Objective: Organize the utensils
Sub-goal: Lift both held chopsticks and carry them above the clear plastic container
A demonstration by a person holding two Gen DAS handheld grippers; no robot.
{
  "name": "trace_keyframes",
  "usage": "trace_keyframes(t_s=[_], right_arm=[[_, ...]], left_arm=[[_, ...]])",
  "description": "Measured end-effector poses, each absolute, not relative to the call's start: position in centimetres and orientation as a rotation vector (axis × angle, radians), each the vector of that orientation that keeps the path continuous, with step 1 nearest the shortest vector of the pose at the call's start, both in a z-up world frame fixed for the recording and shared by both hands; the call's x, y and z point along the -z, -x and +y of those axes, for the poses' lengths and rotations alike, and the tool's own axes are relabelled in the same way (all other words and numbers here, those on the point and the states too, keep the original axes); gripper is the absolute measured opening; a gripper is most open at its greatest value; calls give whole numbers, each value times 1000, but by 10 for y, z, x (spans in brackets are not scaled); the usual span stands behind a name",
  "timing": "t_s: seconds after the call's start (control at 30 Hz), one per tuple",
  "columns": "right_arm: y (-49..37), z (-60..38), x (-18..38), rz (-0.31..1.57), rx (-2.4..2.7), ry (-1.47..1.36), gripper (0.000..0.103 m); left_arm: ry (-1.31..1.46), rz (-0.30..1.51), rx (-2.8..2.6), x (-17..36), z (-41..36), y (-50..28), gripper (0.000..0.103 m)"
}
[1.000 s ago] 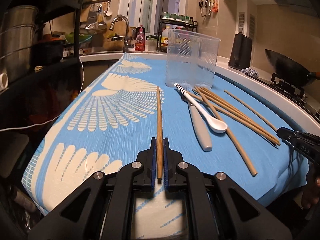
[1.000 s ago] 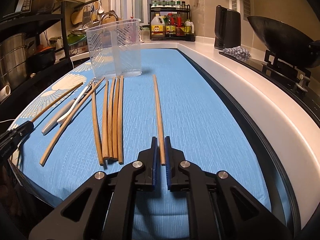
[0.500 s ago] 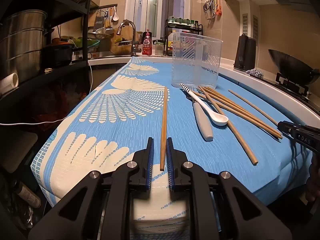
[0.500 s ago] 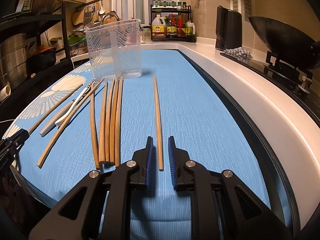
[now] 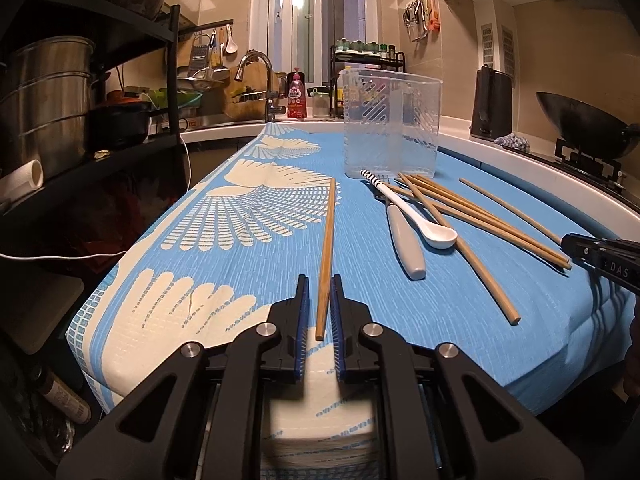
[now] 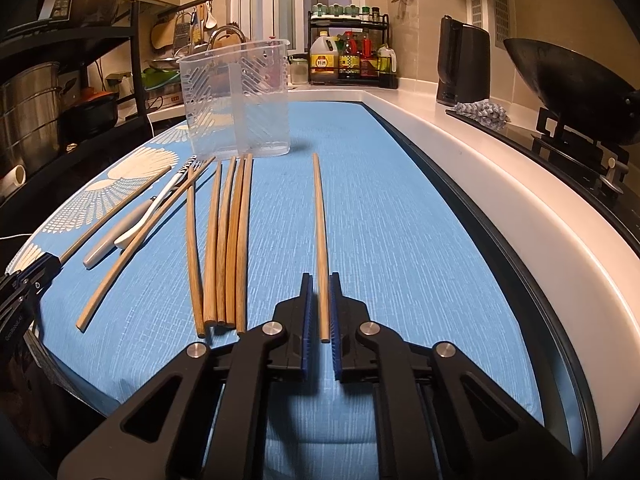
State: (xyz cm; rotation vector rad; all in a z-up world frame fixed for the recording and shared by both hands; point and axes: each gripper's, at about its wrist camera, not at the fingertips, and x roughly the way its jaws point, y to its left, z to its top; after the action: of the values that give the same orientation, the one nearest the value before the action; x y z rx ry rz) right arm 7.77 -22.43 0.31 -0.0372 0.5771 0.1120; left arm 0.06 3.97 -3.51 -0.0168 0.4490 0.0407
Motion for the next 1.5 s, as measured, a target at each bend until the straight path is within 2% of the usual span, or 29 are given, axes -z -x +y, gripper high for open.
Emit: trace_keyframes(t_s=[0.2, 0.63, 1.07, 1.5], right_arm=[[-70, -223, -18, 553, -116, 34, 5], [-45, -232, -80, 436, -118, 13, 5], [-60, -237, -162, 348, -136, -30, 5], [-118, -210, -225, 405, -216, -16, 5]], left_arm=[[-7, 429, -27, 29, 35, 6, 6], [45, 322, -23, -19, 47, 24, 5], [43, 252, 12, -104, 66, -4, 5], [110, 419, 88, -174, 85, -87, 5]])
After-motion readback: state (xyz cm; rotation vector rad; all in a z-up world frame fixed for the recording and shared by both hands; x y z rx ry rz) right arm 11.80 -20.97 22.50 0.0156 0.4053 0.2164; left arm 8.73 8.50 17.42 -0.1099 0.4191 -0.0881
